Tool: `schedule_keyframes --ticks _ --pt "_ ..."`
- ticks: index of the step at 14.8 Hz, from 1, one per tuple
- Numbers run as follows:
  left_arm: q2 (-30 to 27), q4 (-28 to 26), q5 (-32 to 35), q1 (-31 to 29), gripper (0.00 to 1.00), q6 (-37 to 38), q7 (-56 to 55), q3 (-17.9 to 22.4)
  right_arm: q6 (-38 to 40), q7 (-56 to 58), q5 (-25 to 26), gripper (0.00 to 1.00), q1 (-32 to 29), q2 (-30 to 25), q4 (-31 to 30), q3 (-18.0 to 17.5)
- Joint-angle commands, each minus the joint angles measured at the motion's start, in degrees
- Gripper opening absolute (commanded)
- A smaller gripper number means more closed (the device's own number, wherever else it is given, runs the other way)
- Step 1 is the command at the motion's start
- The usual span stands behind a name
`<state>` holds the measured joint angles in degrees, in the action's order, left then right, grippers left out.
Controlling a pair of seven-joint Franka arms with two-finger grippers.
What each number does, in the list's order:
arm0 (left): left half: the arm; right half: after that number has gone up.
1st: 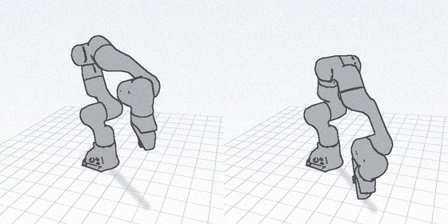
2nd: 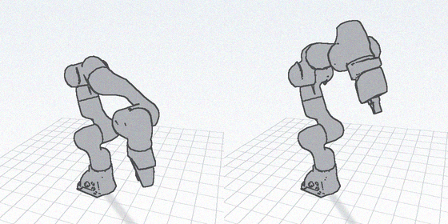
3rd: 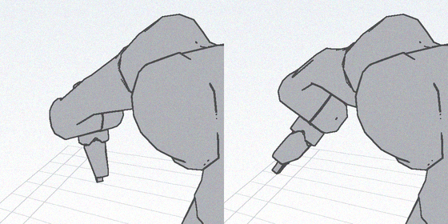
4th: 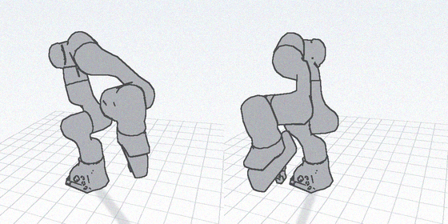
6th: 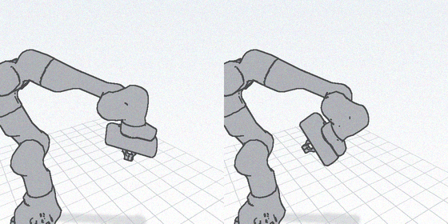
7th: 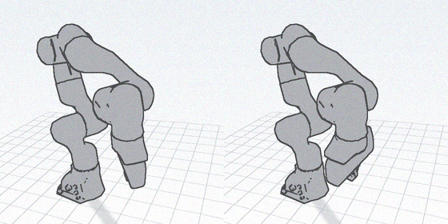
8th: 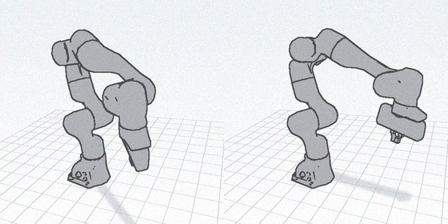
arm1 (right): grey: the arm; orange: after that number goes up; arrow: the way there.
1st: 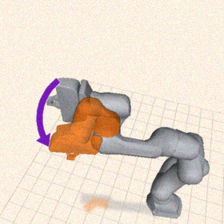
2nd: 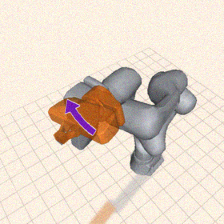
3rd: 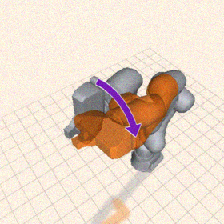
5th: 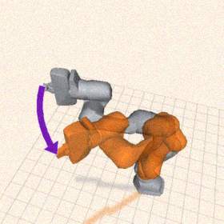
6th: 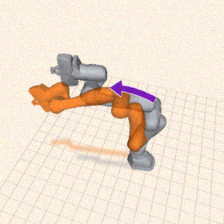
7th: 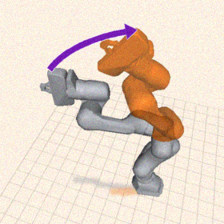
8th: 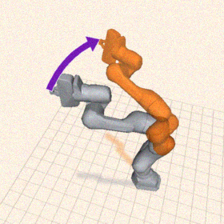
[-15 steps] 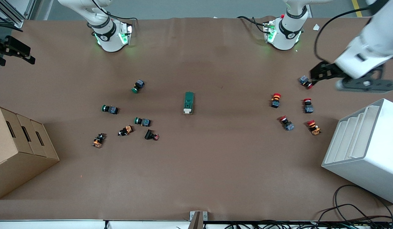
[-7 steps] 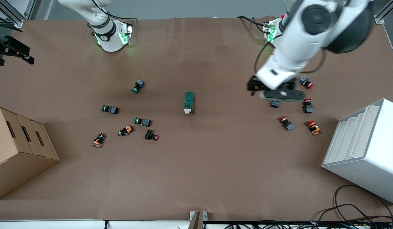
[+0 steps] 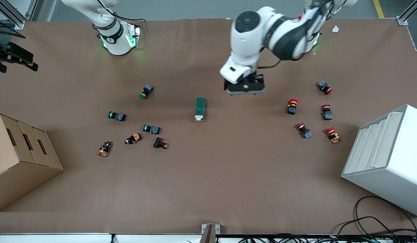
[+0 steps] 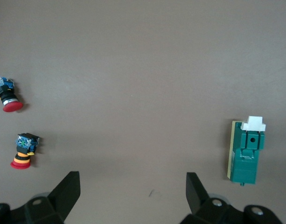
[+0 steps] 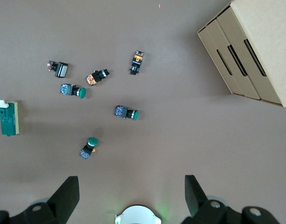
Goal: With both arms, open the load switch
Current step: 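Lower the left gripper above the switch lever while the right gripper reaches in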
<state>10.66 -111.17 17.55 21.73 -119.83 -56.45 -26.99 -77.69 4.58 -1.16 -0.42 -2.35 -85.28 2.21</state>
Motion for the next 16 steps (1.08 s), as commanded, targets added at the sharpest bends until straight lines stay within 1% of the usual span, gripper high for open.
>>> schedule_keyframes --ticks 1,2,4,5,8,10,14,15,16 --pt "4.71 0.69 8.87 6.37 1.00 -2.42 -11.45 0.09 -1.84 0.35 0.11 1.00 -0.11 1.82 -0.24 0.07" --pt "5.94 0.52 10.55 7.79 1.00 -4.17 -14.62 0.09 -2.98 0.43 0.63 1.00 -0.20 2.78 -0.24 0.16" --pt "8.23 0.52 14.59 11.82 1.00 -4.80 -19.20 0.09 -5.88 0.61 0.99 1.00 -0.46 7.08 -0.24 0.25" --pt "10.07 0.78 18.35 13.76 1.00 -5.06 -21.75 0.09 -6.24 0.61 1.08 1.00 -0.55 8.49 -0.15 0.25" --pt "15.17 0.78 29.60 19.48 1.00 -7.96 -34.65 0.09 -6.16 -2.88 0.20 1.00 -0.29 8.94 -1.81 0.25" --pt "17.81 0.61 37.60 21.85 0.99 -7.97 -42.48 0.09 -6.42 -14.18 0.02 1.00 1.02 9.12 -2.70 -0.19" --pt "22.82 0.87 54.04 25.11 0.99 -7.97 -57.68 0.09 -6.16 -32.73 -0.07 1.00 7.95 11.84 -3.05 -0.28" --pt "23.61 0.96 56.86 25.73 0.99 -8.05 -61.29 0.09 -6.42 -38.88 -0.76 1.00 10.41 12.89 -2.96 -0.28" --pt "24.14 0.96 59.41 25.99 0.99 -7.97 -63.94 0.09 -6.68 -43.20 -2.51 1.00 12.09 13.86 -2.96 -0.28"
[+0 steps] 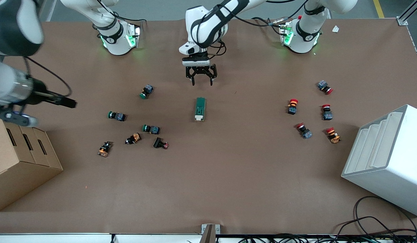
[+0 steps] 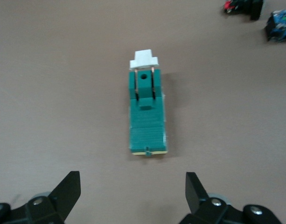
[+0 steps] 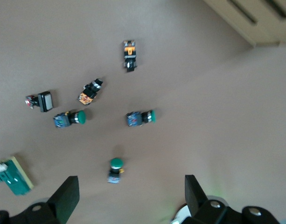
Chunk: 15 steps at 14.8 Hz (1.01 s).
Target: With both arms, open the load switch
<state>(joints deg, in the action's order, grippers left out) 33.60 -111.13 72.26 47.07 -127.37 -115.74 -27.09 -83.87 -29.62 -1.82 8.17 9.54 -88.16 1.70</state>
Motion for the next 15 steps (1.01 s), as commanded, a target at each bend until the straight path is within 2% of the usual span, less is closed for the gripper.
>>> schedule_keyframes --ticks 1,3,5,7,9,10,13,15 --pt "1.38 0.83 6.48 1.00 0.99 -0.42 -6.06 0.20 -1.38 -12.27 -3.53 1.00 4.65 3.36 0.00 0.24" --pt "1.65 1.26 9.64 1.09 0.99 -0.42 -9.22 0.20 -4.27 -20.17 -4.42 1.00 8.25 6.61 0.00 0.24" --pt "3.14 1.44 15.95 1.00 0.99 0.63 -17.54 0.46 -9.45 -33.33 -5.56 1.00 13.96 11.53 0.27 0.24" --pt "5.15 1.09 22.11 0.91 0.99 1.24 -23.54 0.63 -12.19 -43.28 -6.79 1.00 17.04 15.31 0.97 0.24" --pt "7.44 1.35 26.07 1.09 0.99 4.92 -26.02 0.63 -14.21 -52.33 -10.12 1.00 19.24 19.79 2.37 0.15" --pt "7.97 1.35 26.96 1.09 0.99 5.38 -27.07 0.63 -15.61 -56.47 -11.79 1.00 20.38 22.16 3.42 0.15" --pt "8.67 1.44 28.28 1.09 0.99 7.74 -27.43 0.81 -16.77 -66.23 -12.42 1.00 22.59 29.46 9.48 -0.03" --pt "9.73 1.53 31.09 1.00 0.99 10.20 -27.61 0.99 -18.60 -70.64 -13.38 1.00 23.03 32.46 10.72 -1.25"
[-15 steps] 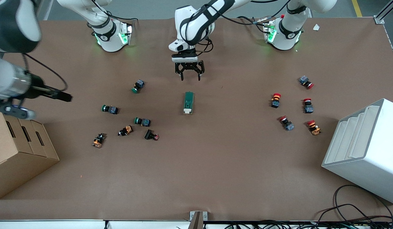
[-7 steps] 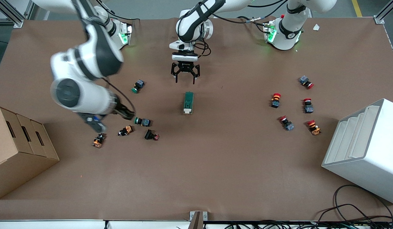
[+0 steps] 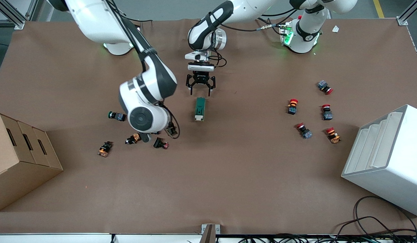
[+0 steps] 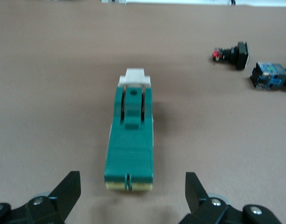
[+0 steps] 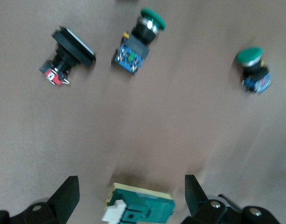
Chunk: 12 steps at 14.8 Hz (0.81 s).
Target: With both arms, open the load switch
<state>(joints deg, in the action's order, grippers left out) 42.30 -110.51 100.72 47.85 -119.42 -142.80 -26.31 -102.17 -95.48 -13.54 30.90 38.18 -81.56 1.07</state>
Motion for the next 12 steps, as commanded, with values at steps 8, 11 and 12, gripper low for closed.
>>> schedule_keyframes --ticks 8,11,12 --pt "5.77 4.07 8.69 -0.04 0.99 4.72 -3.35 0.39 -6.73 -13.95 -4.65 1.00 5.12 9.63 4.04 -1.60" --pt "7.09 4.52 11.16 0.40 0.99 5.78 -4.60 1.97 -6.38 -16.22 -5.80 1.00 6.62 10.25 3.96 -1.60" --pt "7.53 4.78 11.25 0.40 0.99 6.47 -4.60 1.97 -5.94 -17.19 -5.89 1.00 6.71 10.08 4.04 -1.60"
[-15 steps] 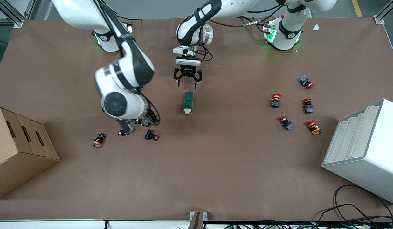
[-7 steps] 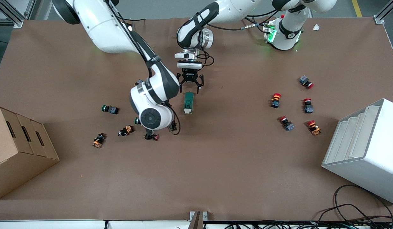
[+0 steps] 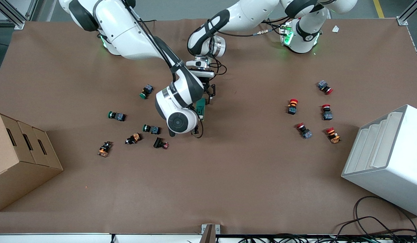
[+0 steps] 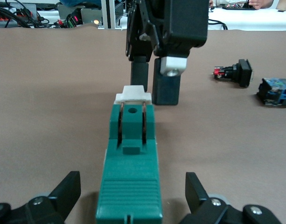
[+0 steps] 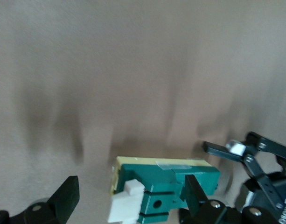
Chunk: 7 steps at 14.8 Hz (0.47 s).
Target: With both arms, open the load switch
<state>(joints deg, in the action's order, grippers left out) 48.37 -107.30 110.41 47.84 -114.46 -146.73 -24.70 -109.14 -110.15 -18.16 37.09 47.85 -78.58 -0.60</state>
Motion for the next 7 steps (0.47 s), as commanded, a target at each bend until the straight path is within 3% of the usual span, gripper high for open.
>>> schedule_keyframes --ticks 1,7 --pt "1.99 2.00 1.65 0.50 0.99 1.87 -0.67 0.35 1.56 -2.70 -1.27 1.00 0.79 0.40 1.07 0.07" --pt "3.49 3.33 2.09 1.99 0.99 3.10 -0.58 1.23 10.78 -3.66 -1.35 1.00 1.41 -0.21 2.73 -0.02"
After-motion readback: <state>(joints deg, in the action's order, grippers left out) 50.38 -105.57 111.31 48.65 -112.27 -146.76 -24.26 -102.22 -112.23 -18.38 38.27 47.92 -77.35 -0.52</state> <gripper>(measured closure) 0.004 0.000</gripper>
